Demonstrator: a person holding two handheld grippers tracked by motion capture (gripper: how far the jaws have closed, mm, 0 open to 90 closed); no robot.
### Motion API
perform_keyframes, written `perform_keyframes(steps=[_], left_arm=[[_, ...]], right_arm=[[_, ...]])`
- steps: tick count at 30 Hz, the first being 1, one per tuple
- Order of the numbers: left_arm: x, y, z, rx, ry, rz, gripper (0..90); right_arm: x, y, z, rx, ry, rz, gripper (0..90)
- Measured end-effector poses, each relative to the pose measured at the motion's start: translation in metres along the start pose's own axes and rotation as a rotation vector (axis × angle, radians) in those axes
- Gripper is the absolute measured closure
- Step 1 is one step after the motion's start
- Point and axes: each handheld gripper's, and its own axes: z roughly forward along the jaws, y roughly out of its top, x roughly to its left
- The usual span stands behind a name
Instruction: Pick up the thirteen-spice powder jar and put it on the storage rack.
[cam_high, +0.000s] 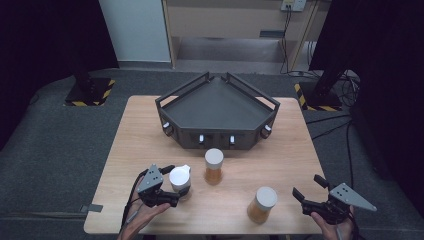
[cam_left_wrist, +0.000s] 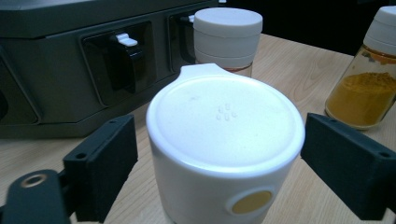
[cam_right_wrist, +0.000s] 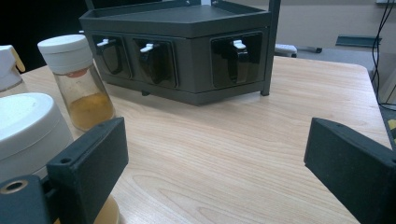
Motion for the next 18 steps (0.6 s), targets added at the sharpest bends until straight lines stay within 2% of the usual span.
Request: perform_keyframes(steps=[6,11,18], left_arm=[[0.003,-0.006,0.004,-0.009,-0.011,-0.02,16.2],[0.001,-0.011,0.005,-0.035,-0.001,-0.003,28.6],[-0.001,-0.015,0.005,-0.054,0.013,0.004,29.2]], right_arm=[[0.001,0.0,0.0,0.002,0.0,-0.004,6.1],[0.0,0.0,0.0,0.002,-0.001,0.002,6.1],[0.0,0.0,0.0,0.001,-0.001,0.002,6.1]])
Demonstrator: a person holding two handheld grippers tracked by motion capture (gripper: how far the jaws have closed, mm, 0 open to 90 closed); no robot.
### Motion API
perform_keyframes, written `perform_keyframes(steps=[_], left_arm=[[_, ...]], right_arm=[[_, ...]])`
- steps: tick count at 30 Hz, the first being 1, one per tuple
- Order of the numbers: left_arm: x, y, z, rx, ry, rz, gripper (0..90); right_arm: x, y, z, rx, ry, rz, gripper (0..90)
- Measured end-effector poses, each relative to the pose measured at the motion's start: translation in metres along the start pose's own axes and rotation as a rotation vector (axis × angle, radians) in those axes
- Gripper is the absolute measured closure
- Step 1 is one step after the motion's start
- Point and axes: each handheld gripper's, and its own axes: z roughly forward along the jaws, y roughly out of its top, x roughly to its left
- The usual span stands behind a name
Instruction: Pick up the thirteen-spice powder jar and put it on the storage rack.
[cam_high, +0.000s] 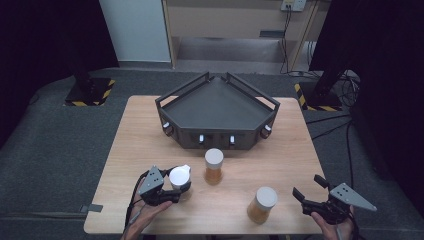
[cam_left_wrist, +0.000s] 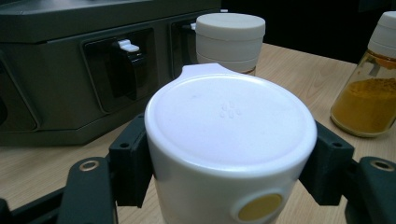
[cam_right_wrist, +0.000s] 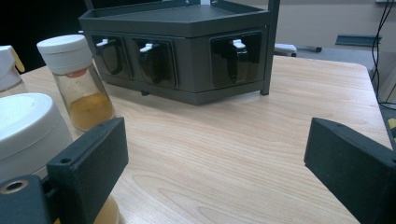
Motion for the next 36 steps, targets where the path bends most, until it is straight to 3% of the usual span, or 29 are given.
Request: perform_keyframes(steps=[10,24,32,36], left_arm=[[0.003,0.009,-0.004,-0.008,-0.011,0.0,29.3],[0.017,0.047,-0.012,-0.023,-0.06,0.016,29.4],[0.024,0.07,-0.005,-0.023,-0.081,0.021,29.4],[0.03,0.081,0.0,-0.032,-0.088,0.002,29.4]], right_arm=[[0.0,0.0,0.0,-0.001,-0.001,0.001,6.1],[-0.001,0.0,0.0,0.001,0.004,0.002,6.3],[-0.001,0.0,0.001,0.0,0.006,0.002,6.4],[-0.001,0.0,0.001,0.001,0.008,0.004,6.5]])
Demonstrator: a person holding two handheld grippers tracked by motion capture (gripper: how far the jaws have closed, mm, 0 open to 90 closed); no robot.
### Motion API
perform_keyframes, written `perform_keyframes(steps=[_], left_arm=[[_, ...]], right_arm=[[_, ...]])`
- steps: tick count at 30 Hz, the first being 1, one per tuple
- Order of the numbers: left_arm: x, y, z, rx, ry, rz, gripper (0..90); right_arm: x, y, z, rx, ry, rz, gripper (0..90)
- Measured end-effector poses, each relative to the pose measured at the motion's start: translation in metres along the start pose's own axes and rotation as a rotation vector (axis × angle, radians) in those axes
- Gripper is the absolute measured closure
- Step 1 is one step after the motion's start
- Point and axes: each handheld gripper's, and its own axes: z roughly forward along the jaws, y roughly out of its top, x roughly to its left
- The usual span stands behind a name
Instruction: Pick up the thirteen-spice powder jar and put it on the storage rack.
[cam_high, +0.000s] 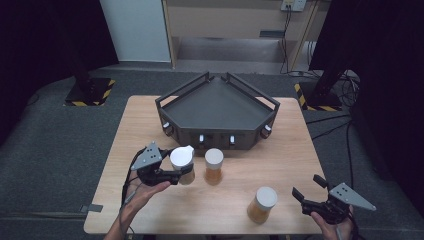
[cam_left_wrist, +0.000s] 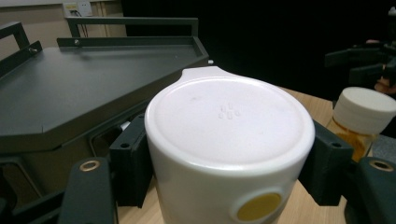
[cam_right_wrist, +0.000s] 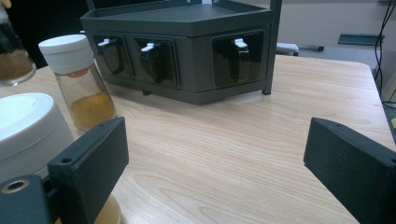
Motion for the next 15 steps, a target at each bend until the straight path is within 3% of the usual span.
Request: perform_keyframes(steps=[7,15], left_arm=[[0.011,0.027,0.009,0.008,0.035,0.02,29.4],[0.018,0.049,0.017,0.009,0.077,0.008,29.5]], right_arm=[[-0.001,0.0,0.0,-0.001,0.0,0.005,6.5],[-0.001,0.0,0.0,-0.001,0.001,0.006,6.8]])
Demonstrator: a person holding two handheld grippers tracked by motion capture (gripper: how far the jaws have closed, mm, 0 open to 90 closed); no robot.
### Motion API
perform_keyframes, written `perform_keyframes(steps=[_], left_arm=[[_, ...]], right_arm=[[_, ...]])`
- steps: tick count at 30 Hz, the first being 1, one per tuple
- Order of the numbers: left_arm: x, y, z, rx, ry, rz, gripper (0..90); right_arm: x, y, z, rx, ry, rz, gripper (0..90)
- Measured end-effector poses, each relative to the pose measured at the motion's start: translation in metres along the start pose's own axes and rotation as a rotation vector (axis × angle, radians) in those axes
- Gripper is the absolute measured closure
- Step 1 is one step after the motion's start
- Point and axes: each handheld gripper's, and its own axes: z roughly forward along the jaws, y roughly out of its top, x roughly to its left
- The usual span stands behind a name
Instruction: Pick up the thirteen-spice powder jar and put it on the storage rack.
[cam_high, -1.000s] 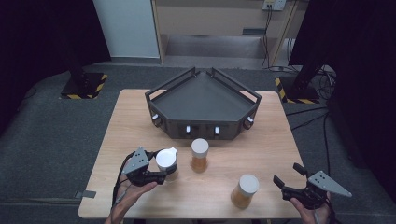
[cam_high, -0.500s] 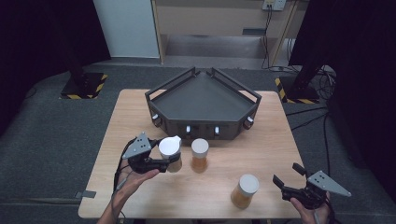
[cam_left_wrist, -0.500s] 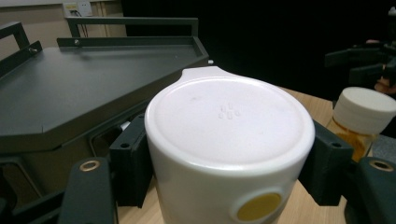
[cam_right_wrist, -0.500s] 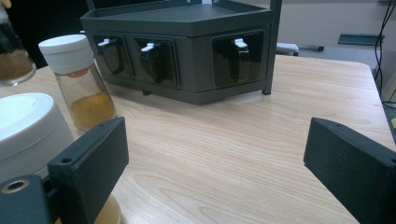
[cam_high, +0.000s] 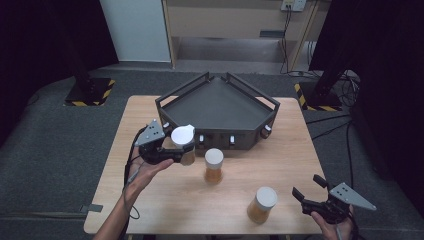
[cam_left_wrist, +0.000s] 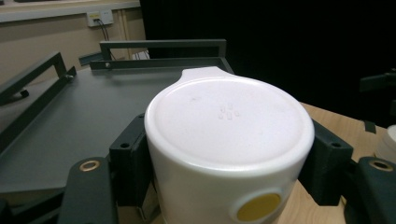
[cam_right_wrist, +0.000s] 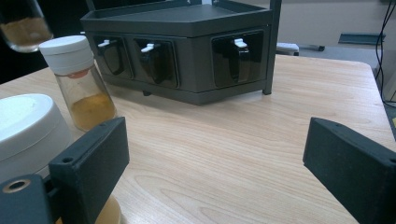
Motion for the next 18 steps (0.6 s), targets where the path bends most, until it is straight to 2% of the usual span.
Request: perform_keyframes(steps=[3,6,8,14,18], left_arm=[[0.002,0.011,0.003,-0.006,0.022,-0.002,29.5],[0.008,0.019,0.006,-0.024,0.027,-0.021,29.5],[0.011,0.028,0.011,-0.029,0.054,-0.02,29.5],[0.018,0.039,0.02,-0.029,0.094,-0.027,29.4],[0.022,0.047,0.028,-0.02,0.131,-0.018,29.5]], right_arm=[[0.0,0.0,0.0,-0.001,-0.001,0.001,6.9],[-0.001,0.0,0.0,-0.001,-0.001,0.002,6.9],[-0.001,0.0,0.0,-0.002,0.0,0.002,7.1],[-0.002,0.0,0.0,0.0,0.003,0.008,7.2],[-0.002,-0.001,0.0,-0.002,0.004,0.012,7.2]])
